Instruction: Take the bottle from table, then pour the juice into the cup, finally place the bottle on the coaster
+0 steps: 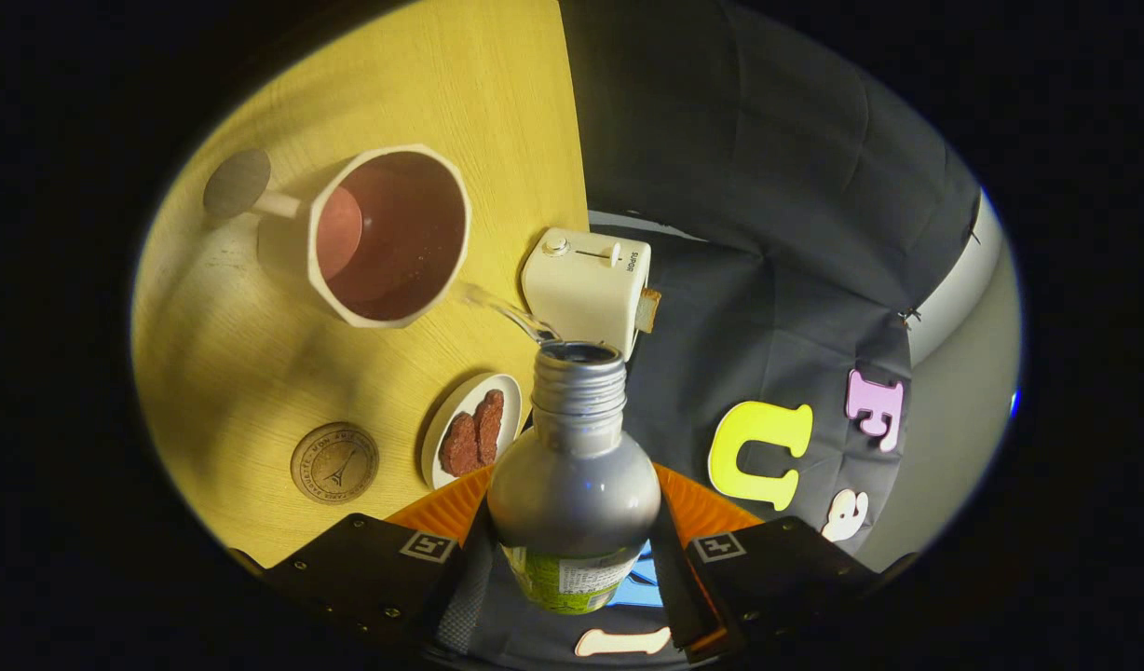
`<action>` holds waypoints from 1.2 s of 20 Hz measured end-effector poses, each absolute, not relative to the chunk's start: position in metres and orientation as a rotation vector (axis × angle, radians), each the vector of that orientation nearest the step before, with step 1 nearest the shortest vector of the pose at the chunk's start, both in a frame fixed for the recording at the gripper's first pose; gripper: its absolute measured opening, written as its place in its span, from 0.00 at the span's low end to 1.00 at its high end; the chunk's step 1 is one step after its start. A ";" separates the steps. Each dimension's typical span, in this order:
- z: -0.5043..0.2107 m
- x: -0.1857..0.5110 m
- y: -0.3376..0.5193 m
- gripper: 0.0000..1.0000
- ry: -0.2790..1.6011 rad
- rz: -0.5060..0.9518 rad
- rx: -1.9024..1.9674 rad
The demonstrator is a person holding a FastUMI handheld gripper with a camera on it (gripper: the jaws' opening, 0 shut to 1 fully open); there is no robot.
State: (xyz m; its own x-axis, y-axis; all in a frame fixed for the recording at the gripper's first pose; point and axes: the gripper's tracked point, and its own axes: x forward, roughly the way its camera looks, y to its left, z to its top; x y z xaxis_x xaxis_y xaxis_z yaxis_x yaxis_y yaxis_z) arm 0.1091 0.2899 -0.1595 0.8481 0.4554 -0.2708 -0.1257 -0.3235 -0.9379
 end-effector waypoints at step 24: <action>-0.133 0.112 0.292 0.77 -0.327 0.583 -1.871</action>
